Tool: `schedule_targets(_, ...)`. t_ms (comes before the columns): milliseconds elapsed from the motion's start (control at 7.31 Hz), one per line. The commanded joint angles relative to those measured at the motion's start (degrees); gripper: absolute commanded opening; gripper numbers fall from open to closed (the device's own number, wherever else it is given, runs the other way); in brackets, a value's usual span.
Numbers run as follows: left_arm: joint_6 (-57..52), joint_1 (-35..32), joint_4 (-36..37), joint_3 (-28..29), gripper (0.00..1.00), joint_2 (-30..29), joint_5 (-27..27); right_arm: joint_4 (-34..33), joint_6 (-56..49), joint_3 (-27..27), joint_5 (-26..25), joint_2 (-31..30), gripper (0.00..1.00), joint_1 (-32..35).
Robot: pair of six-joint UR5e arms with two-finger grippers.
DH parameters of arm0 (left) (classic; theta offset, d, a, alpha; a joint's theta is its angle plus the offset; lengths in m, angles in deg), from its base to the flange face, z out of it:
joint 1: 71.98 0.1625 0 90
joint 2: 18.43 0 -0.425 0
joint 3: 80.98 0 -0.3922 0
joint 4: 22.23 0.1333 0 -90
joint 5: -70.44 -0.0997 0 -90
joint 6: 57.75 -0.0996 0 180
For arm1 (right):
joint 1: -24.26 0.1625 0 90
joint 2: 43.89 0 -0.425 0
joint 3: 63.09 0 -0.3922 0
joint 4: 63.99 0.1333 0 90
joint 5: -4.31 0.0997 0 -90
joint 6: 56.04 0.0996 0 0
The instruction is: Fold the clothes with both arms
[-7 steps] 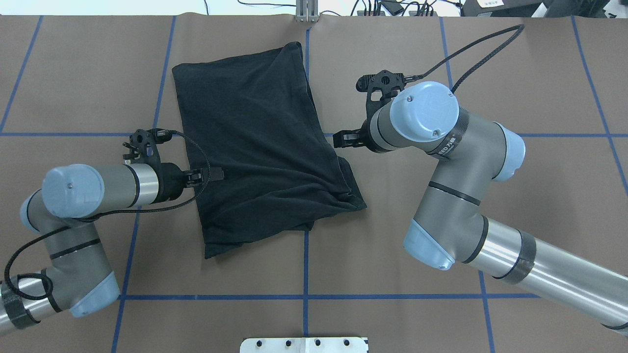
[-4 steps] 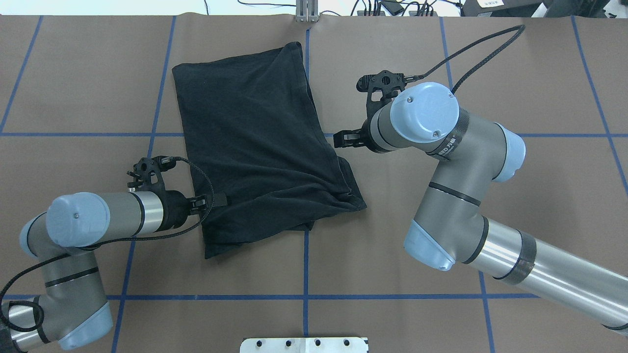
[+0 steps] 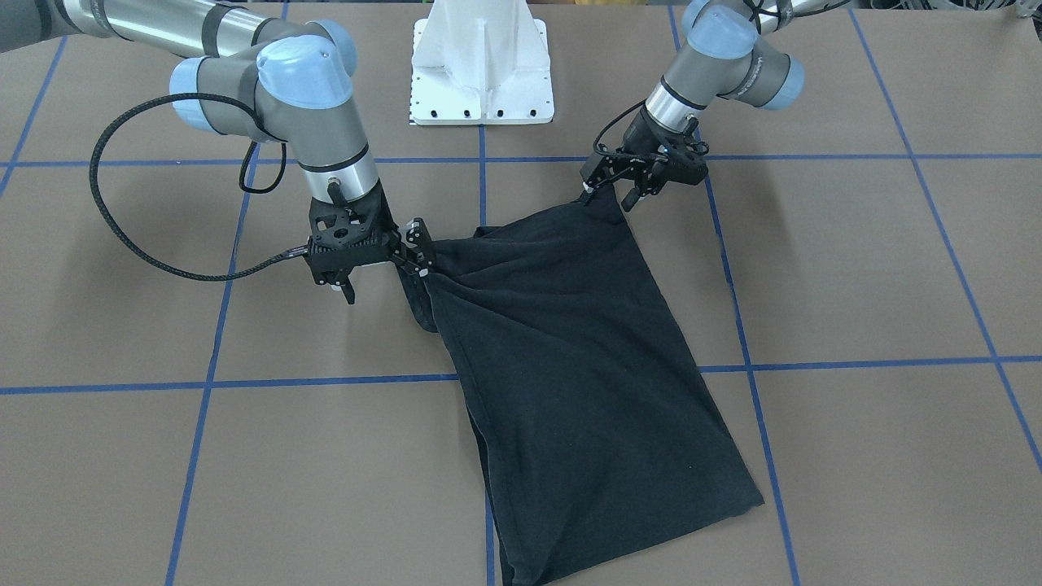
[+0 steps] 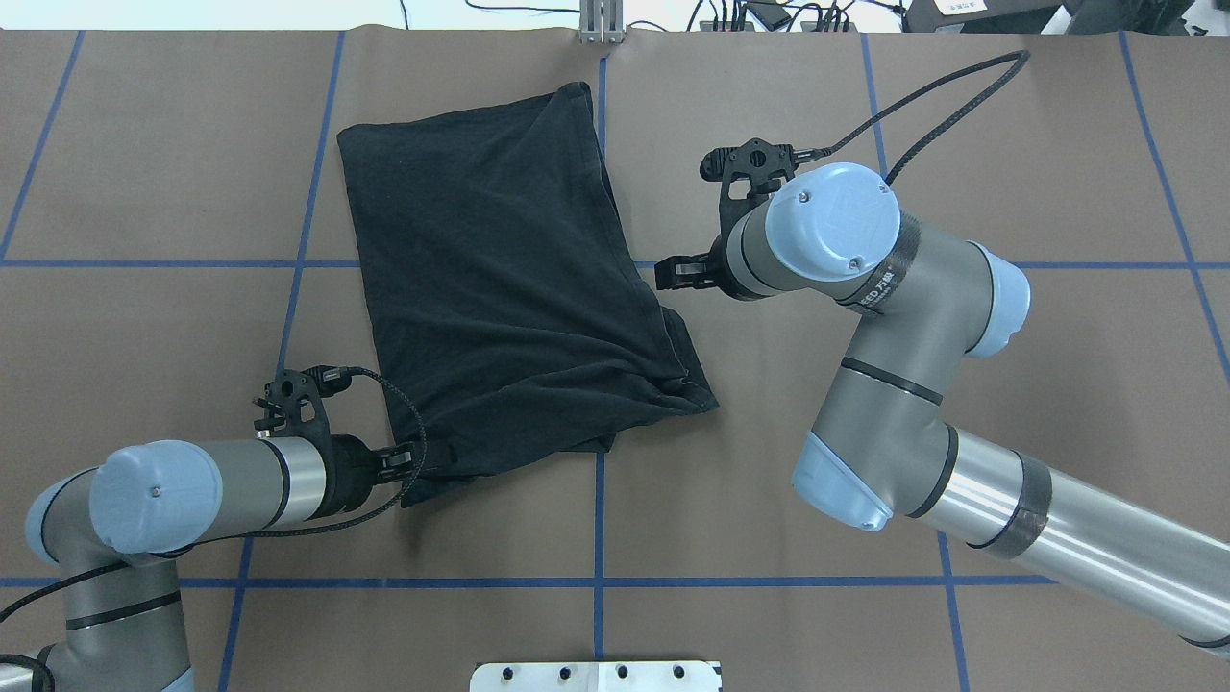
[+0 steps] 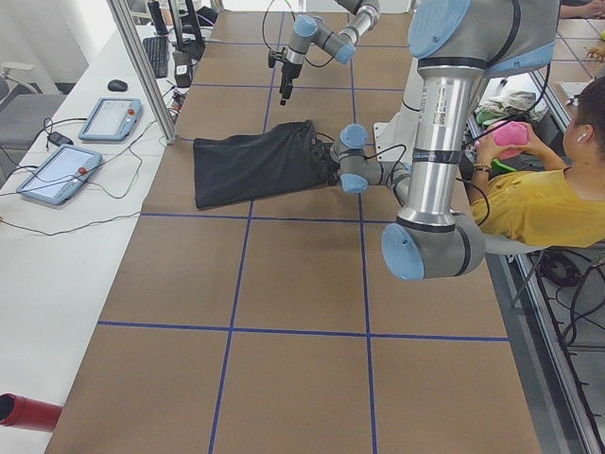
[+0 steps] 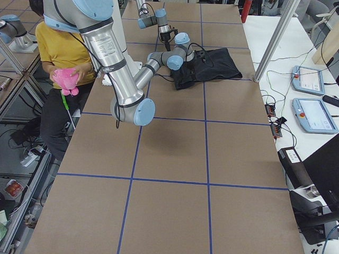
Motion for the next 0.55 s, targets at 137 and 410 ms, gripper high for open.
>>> schedule_targets(137,0.6,0.6,0.1,0.7,0.78,0.1,-0.8,0.0,0.0,0.0,0.0,0.0,0.99,-0.1)
schedule_targets(410,0.6,0.9,1.6,0.6,0.78,0.1,-0.8,0.0,0.0,0.0,0.0,0.0,0.99,-0.1)
